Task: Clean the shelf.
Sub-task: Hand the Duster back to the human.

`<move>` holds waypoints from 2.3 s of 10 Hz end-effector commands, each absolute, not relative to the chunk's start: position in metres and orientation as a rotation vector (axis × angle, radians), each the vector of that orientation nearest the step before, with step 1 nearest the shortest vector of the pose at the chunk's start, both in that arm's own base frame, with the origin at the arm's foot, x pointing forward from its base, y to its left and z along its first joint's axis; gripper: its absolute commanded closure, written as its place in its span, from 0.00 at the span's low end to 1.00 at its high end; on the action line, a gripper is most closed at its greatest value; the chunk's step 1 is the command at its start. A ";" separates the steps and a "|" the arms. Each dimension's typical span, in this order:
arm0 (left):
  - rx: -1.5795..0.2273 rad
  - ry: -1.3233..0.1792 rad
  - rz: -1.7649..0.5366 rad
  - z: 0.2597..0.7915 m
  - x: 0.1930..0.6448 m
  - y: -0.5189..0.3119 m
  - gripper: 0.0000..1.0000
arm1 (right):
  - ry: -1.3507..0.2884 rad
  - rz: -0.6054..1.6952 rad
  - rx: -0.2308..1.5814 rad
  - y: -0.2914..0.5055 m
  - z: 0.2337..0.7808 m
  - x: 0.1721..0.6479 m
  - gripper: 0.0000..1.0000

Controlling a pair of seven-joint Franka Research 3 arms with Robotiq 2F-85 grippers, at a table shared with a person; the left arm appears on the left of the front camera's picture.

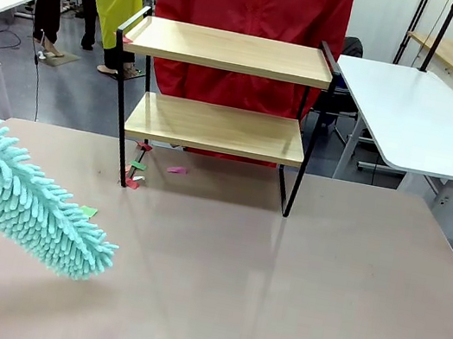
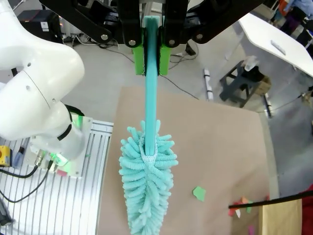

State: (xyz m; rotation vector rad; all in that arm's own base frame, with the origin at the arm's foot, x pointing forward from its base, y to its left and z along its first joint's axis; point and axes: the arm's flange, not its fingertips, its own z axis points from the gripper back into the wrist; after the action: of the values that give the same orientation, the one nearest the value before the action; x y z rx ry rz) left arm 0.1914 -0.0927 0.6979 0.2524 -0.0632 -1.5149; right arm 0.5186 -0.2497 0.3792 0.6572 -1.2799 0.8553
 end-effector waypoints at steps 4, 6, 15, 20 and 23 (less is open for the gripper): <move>0.104 -0.176 -1.440 0.695 0.199 -0.073 0.86 | -1.336 0.891 0.728 -0.186 0.454 0.514 0.00; -0.065 -0.294 -1.405 0.675 0.201 -0.061 0.86 | -1.312 0.932 0.856 -0.134 0.494 0.495 0.00; -0.532 -0.934 -1.225 0.523 0.208 -0.051 0.86 | -1.053 0.933 1.181 0.022 0.528 0.446 0.00; -0.589 -0.939 -1.365 0.491 0.240 -0.039 0.86 | -1.077 0.969 1.179 0.015 0.521 0.446 0.00; -0.627 -0.911 -1.373 0.481 0.264 -0.048 0.86 | -1.077 0.969 1.179 0.015 0.521 0.446 0.00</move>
State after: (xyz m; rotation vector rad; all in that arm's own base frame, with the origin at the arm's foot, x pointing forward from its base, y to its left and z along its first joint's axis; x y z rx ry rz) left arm 0.2975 -0.0298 0.5307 -0.6088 -0.8738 -1.3652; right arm 0.4474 0.0137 0.5173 1.1729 -1.0575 0.9594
